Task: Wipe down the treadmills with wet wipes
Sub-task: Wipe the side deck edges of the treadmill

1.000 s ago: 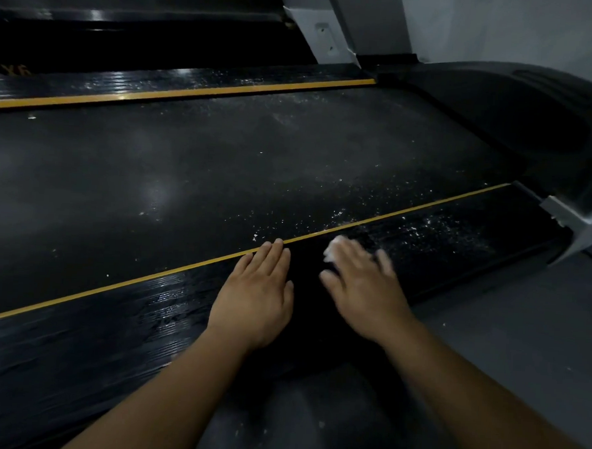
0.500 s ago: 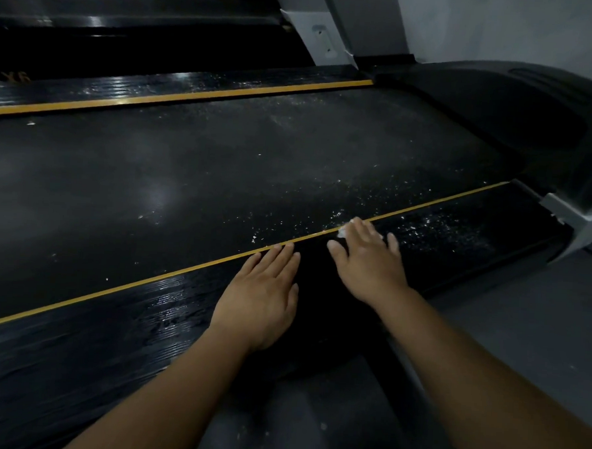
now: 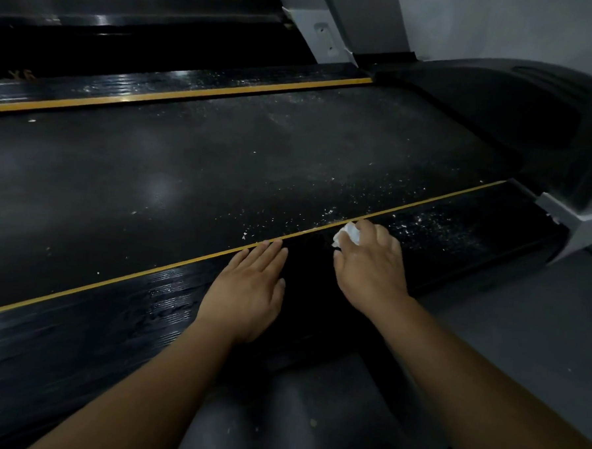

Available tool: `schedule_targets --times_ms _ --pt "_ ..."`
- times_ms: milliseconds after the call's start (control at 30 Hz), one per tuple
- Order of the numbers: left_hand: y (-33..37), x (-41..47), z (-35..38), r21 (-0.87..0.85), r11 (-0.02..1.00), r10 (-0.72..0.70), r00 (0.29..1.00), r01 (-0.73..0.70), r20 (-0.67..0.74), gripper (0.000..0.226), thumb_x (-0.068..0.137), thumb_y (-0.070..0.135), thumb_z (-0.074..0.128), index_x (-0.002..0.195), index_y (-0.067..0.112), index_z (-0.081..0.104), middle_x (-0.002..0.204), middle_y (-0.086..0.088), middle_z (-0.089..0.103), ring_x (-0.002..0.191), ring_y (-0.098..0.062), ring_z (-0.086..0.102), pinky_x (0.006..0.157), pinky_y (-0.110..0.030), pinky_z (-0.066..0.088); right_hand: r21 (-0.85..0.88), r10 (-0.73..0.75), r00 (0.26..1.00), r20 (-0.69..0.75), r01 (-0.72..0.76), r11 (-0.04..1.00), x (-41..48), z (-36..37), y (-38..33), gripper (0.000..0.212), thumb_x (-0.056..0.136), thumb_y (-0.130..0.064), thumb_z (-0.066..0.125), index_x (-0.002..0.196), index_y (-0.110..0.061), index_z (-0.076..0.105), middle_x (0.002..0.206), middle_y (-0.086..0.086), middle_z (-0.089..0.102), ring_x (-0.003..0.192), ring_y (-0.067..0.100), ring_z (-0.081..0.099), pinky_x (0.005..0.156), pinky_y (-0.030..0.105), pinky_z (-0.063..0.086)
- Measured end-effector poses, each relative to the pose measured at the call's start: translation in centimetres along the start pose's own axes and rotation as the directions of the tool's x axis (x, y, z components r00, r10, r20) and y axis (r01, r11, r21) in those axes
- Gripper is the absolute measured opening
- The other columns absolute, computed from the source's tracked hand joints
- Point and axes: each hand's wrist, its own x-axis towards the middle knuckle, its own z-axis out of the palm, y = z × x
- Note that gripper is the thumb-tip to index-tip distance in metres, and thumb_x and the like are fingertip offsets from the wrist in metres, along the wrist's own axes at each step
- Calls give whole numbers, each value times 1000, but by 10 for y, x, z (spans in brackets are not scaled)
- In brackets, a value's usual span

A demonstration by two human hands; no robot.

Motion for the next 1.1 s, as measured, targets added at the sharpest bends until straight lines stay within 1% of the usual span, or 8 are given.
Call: schedule_targets --times_ms 200,300,433,600,667,733,900,1100 --pt "2 0 0 17 1000 -9 1000 9 3 84 86 54 -7 162 24 12 168 9 2 155 -6 -3 124 -26 -5 160 -54 998 9 52 986 -1 -16 26 43 86 6 56 125 -12 65 115 8 63 105 29 56 74 32 40" --pt "2 1 -1 15 1000 -8 1000 8 2 82 88 54 -5 162 25 12 168 11 2 155 -6 -2 123 -25 -6 116 -58 996 -64 65 991 6 -15 39 26 84 5 58 100 -7 74 103 10 62 99 33 55 73 34 36" --pt "1 0 0 2 1000 -10 1000 10 -2 78 90 54 -1 162 25 14 167 12 2 154 -5 0 124 -26 -2 144 14 1000 17 -16 989 18 -10 39 34 88 7 54 114 -12 66 114 8 57 106 28 51 68 31 34" --pt "-1 1 3 5 1000 1 1000 -1 -9 76 93 53 2 161 23 18 167 10 7 155 -8 4 125 -28 1 347 -44 999 29 31 938 13 -7 7 33 98 -9 49 129 -17 57 129 6 58 110 28 58 75 30 39" --pt "-3 2 5 3 1000 5 1000 -5 -20 76 94 52 5 161 21 22 167 8 10 155 -11 8 126 -31 5 397 -243 968 67 198 896 -7 -6 -5 40 103 -34 44 141 -23 48 145 -1 49 131 21 47 97 32 38" --pt "-2 5 5 2 1000 10 1000 -10 -16 77 93 53 3 161 21 21 167 8 9 155 -10 6 125 -30 3 360 -316 941 123 255 897 -20 -4 3 62 100 -55 28 153 -25 36 161 -6 34 150 15 25 118 32 18" --pt "6 8 3 -9 1000 -15 1000 14 -7 83 87 55 -7 162 24 8 167 10 -4 154 -8 -6 121 -24 -9 162 17 975 220 -54 985 23 11 22 69 101 -62 16 157 -23 30 167 -4 21 154 14 12 124 45 4" --pt "6 9 7 -21 1000 -10 999 10 -44 80 91 53 -1 162 21 18 167 7 6 155 -11 5 121 -25 -5 310 -263 949 176 200 930 -14 0 -20 78 89 -62 5 154 -31 34 162 -14 30 151 6 18 122 41 4"
